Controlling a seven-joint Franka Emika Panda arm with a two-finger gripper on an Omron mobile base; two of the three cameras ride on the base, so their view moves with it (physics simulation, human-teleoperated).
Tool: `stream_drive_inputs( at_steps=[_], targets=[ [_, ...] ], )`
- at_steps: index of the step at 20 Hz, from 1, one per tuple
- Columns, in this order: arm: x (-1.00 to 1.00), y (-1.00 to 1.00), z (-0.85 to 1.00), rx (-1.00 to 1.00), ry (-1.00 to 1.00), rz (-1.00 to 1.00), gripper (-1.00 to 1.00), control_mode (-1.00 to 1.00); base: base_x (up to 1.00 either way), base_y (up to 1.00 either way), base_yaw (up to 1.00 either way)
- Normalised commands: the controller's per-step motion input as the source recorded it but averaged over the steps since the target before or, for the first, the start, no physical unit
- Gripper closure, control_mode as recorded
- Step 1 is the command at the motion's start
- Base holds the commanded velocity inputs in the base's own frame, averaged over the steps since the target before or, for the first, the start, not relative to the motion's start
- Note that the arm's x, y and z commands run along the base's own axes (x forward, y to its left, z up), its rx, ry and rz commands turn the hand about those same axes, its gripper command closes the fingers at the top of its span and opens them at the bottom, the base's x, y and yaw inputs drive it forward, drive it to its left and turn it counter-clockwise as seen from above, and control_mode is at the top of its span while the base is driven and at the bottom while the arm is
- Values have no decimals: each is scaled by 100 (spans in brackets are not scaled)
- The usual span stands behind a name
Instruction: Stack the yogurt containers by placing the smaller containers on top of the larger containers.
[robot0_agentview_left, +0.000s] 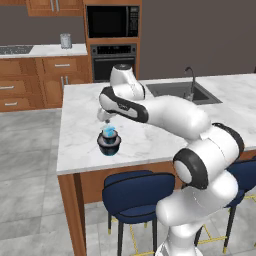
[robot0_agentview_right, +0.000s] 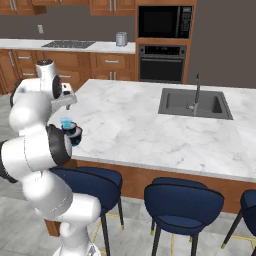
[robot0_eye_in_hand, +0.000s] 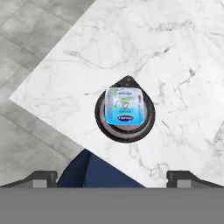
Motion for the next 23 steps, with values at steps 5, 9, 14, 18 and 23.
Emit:
stream_drive_inputs(
  at_steps=[5, 9, 14, 18, 23],
  targets=[
    [-70, -23, 55, 9, -34, 2, -100, -100, 0, 0, 0],
    [-68, -21, 52, 10, -38, 0, -100, -100, 0, 0, 0],
    [-80, -31, 29, 10, -31, 1, -100, -100, 0, 0, 0],
    [-93, -44, -8, 6, -18, 3, -100, -100, 0, 0, 0],
    [-65, -28, -61, -8, 2, 4, -100, -100, 0, 0, 0]
  ],
)
